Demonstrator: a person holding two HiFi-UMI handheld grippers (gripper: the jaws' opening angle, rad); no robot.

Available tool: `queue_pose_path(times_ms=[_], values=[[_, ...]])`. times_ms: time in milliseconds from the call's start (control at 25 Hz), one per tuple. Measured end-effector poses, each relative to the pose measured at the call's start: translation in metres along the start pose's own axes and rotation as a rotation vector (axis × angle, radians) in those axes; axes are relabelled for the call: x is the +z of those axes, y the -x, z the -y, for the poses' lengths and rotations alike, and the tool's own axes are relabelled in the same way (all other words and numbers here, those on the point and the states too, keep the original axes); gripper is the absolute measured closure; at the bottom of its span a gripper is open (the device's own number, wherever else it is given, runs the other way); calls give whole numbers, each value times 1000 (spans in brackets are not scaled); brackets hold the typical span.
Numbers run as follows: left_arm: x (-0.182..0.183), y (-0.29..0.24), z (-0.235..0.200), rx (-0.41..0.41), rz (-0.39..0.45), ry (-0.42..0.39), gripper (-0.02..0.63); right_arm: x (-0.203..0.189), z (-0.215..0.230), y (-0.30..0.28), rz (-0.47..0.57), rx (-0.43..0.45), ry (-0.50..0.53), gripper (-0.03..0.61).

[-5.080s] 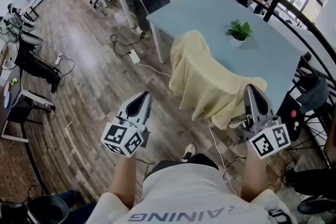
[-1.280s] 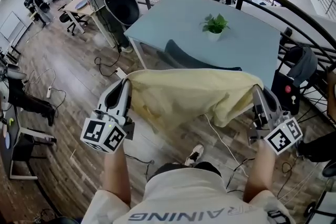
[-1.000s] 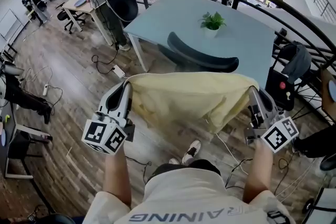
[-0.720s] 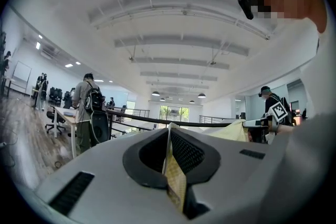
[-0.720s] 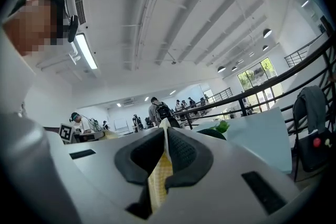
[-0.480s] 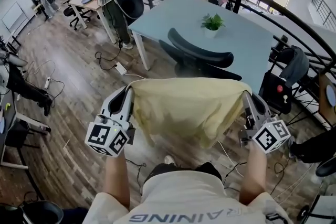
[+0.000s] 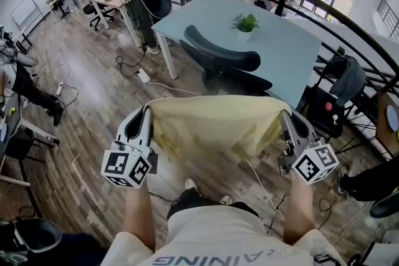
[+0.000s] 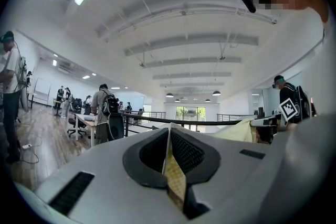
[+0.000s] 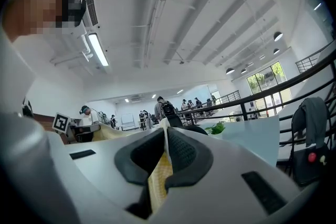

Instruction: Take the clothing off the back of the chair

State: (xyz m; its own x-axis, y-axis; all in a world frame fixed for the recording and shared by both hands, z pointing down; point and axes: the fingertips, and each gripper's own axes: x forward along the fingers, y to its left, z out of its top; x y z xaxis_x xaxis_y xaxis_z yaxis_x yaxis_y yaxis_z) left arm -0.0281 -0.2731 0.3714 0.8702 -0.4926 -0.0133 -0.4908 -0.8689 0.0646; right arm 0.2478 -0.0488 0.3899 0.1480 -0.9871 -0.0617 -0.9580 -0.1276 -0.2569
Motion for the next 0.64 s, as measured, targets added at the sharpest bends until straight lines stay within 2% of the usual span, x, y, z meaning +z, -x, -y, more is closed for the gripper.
queue_pose_path(times_ms=[640], values=[[3,26,46,0,3,4,571,2,5,37,-13,45,-18,545]])
